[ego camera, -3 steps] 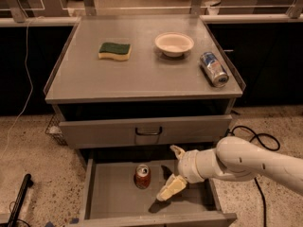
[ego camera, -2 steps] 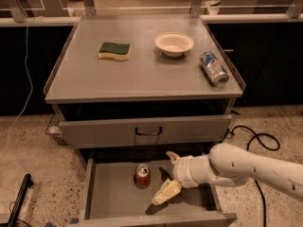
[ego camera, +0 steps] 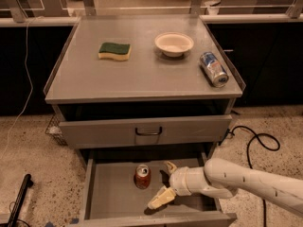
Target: Pick coke can from middle drawer and place on counter
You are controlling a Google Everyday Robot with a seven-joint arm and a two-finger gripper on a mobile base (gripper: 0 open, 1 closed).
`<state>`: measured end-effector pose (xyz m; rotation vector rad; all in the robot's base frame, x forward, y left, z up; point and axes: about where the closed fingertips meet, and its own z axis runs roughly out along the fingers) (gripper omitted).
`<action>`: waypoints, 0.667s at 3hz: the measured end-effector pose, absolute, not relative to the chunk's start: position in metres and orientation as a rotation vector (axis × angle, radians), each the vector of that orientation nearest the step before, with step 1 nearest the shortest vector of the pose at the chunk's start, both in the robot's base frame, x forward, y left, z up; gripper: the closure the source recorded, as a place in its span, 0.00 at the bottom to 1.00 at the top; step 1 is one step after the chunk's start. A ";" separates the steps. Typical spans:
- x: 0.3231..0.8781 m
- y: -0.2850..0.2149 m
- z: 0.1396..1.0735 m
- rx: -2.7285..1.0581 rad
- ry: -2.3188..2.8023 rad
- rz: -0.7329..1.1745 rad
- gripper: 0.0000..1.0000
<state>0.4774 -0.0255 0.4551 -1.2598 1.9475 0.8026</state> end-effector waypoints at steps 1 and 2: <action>0.512 -0.027 0.419 -1.151 1.867 0.799 0.00; 0.526 -0.029 0.400 -1.100 1.845 0.791 0.00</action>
Offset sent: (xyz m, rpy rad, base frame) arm 0.0667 -0.0115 -0.0775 0.1574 -0.1190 -0.1473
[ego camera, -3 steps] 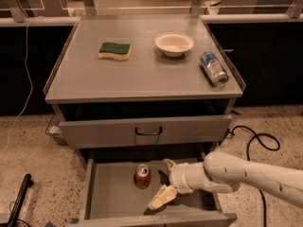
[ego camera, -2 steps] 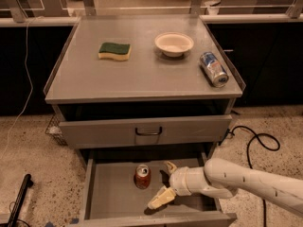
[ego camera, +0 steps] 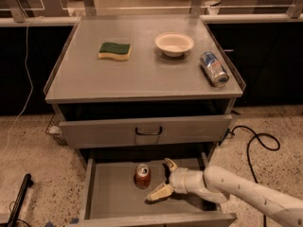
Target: Pick coke can from middle drawer and place on counter
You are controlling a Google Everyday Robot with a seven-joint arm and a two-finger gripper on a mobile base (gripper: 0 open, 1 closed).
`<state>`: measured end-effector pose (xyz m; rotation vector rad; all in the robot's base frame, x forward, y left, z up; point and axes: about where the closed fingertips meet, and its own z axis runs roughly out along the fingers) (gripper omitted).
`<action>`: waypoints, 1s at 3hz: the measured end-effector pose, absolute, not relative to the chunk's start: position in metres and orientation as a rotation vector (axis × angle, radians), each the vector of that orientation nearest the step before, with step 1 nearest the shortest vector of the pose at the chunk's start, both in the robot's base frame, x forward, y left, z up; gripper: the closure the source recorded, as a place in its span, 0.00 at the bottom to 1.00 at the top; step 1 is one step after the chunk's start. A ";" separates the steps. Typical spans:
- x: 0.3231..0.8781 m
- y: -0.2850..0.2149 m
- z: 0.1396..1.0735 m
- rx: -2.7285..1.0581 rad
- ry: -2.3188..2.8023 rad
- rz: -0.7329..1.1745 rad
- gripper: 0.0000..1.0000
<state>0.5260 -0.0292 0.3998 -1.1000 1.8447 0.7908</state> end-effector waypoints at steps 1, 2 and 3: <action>0.524 -0.012 0.382 -1.089 1.853 0.814 0.00; 0.529 0.044 0.381 -1.159 1.831 0.866 0.00; 0.529 0.044 0.381 -1.159 1.831 0.866 0.00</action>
Offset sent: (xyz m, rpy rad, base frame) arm -0.0014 0.0857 -0.0218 0.0194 0.0335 0.0872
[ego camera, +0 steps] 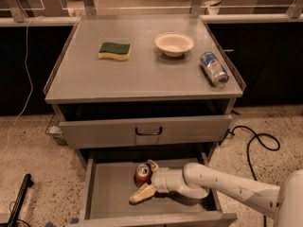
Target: Pick coke can from middle drawer and place on counter
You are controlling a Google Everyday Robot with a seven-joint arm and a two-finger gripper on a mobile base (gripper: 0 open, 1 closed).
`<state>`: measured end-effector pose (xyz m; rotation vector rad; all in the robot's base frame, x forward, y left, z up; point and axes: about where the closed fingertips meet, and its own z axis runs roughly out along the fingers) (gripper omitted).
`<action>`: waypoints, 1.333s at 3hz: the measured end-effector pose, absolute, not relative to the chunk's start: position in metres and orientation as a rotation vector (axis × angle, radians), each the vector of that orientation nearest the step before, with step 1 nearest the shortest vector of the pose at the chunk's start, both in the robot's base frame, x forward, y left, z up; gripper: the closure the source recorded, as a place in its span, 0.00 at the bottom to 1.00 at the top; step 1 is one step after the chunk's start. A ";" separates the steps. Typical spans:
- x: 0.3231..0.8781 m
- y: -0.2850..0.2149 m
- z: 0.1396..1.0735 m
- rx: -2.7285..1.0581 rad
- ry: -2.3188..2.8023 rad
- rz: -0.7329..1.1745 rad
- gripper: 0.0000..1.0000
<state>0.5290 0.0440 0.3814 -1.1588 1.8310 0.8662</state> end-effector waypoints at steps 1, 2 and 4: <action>0.529 0.044 0.381 -1.159 1.831 0.866 0.19; 0.529 0.044 0.381 -1.159 1.831 0.866 0.41; 0.529 0.044 0.381 -1.159 1.831 0.866 0.87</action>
Offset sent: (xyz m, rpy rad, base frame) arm 0.0000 0.0000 0.0000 0.0000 0.0000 0.0000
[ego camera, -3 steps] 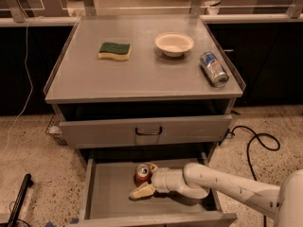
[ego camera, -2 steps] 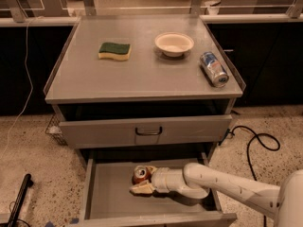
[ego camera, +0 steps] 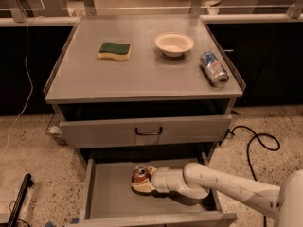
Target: Pick coke can from middle drawer and place on counter
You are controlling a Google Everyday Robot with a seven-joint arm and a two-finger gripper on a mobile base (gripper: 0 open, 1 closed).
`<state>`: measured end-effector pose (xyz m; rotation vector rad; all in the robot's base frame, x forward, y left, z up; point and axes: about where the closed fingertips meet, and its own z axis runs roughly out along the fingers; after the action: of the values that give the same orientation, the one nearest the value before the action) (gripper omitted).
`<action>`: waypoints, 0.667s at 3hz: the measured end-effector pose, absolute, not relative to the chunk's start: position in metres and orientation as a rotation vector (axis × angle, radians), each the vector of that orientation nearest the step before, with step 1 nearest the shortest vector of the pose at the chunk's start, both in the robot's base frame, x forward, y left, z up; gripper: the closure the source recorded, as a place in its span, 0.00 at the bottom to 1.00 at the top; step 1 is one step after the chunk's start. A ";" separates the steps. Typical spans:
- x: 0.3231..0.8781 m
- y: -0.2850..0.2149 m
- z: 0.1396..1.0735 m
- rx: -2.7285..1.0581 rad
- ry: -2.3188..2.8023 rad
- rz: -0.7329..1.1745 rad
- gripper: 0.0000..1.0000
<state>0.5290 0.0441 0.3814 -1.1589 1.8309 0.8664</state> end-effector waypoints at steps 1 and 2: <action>0.529 0.044 0.381 -1.159 1.831 0.867 1.00; 0.527 0.044 0.384 -1.170 1.827 0.866 1.00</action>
Offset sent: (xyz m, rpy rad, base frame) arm 0.0000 0.0000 0.0000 0.0000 0.0000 0.0000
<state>0.5274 0.0443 0.3844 -1.1705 1.8275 0.8660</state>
